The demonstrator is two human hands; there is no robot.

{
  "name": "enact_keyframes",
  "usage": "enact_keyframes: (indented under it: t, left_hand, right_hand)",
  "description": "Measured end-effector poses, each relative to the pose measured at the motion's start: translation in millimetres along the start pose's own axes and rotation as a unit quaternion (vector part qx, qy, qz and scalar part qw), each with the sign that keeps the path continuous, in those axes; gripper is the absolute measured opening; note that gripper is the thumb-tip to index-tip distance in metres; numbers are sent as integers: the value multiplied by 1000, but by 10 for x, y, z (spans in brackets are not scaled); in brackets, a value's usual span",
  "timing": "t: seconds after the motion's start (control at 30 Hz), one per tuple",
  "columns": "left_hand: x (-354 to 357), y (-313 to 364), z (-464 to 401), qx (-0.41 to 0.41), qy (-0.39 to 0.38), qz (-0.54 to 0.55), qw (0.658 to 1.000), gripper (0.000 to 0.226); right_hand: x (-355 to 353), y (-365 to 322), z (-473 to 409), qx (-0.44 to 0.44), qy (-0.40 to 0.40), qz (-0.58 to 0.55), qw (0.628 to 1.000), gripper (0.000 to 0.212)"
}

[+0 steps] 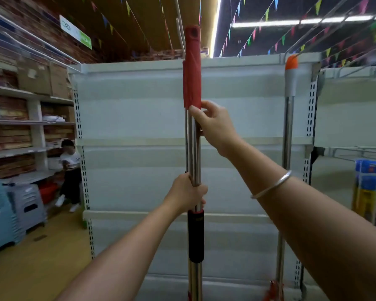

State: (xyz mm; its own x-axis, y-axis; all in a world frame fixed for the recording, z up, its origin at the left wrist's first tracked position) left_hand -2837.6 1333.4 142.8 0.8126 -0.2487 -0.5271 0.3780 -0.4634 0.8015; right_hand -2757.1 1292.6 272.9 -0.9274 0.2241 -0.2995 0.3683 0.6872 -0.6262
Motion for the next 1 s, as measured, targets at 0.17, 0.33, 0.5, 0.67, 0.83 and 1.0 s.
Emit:
enact_keyframes:
  t: [0.17, 0.33, 0.5, 0.67, 0.83, 1.0]
  left_hand:
    - [-83, -30, -82, 7, -24, 22, 999, 7]
    - [-190, 75, -129, 19, -21, 20, 999, 5]
    - [-385, 194, -194, 27, -21, -19, 999, 12]
    - [-462, 209, -266, 10, -22, -7, 1000, 10]
    - [-514, 189, -276, 2, -19, -7, 1000, 11]
    - [-546, 189, -339, -3, -26, -2, 1000, 19]
  right_hand:
    - [56, -19, -66, 0, 7, 12, 1000, 23]
    - [51, -120, -190, -12, 10, 22, 1000, 11]
    - [79, -272, -382, -16, 18, 38, 999, 12]
    - [82, -293, -524, 2, 17, 40, 999, 19]
    - [127, -257, -605, 24, 18, 54, 998, 25]
    - [105, -221, -681, 32, 21, 49, 998, 26]
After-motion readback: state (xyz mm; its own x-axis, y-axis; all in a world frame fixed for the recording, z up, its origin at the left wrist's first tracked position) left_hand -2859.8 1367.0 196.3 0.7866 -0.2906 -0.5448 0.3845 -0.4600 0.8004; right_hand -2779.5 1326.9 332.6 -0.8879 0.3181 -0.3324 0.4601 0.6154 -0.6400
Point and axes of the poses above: each hand's wrist, its own z-axis away from the middle knuckle, its own x-axis out of the palm, y = z × x, the point moved 4 cm from there along -z, towards the middle knuckle, and after that the axes turned 10 degrees about -y, right-handed, at the moved point
